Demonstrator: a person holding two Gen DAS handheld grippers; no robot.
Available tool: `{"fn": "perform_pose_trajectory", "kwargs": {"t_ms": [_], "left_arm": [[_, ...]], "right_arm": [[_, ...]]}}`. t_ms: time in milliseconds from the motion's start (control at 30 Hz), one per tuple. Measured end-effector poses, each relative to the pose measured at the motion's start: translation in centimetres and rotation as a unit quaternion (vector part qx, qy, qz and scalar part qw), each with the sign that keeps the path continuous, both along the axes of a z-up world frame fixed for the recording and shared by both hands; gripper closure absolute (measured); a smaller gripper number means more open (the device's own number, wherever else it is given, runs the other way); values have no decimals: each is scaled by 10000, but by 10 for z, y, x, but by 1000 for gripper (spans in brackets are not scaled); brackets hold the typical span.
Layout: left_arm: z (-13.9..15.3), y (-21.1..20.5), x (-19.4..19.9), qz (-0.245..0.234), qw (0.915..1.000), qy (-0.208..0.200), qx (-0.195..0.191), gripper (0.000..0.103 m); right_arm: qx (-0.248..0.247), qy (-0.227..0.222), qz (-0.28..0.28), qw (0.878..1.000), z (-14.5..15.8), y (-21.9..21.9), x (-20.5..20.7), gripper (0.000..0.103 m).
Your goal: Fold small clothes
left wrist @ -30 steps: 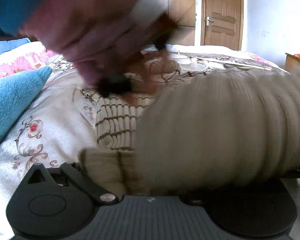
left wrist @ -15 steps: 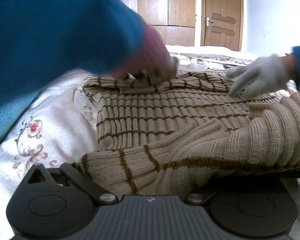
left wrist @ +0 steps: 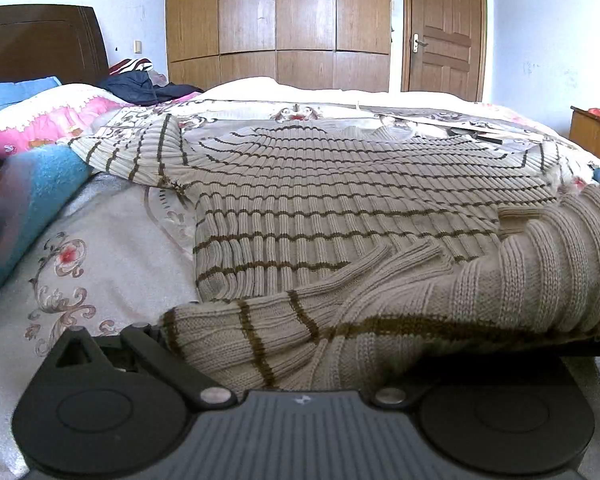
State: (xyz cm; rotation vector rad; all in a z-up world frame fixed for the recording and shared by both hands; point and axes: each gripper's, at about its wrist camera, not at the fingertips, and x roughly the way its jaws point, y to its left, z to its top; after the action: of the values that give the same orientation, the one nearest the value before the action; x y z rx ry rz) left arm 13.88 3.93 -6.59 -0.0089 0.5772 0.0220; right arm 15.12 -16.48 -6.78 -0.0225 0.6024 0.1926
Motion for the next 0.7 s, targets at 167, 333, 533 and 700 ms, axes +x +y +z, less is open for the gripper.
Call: {"fn": "perform_pose_trajectory", "kwargs": {"t_ms": [167,333,533,700], "left_arm": [[0,1,-1,1,10000,23,0,0],[1,0,-1,2,10000,41,50,0],[2,-1,1,-3,10000,29,36,0],[1,-2,7,-8,9999,131,97,0]], "right_arm": [[0,3,0,10000,0,0,0,0],[3,-10,-6,10000,0,0,0,0],[-34,23,-7,10000,1,1,0,0],[13,97,-81,9999,2,4,9,0]]}}
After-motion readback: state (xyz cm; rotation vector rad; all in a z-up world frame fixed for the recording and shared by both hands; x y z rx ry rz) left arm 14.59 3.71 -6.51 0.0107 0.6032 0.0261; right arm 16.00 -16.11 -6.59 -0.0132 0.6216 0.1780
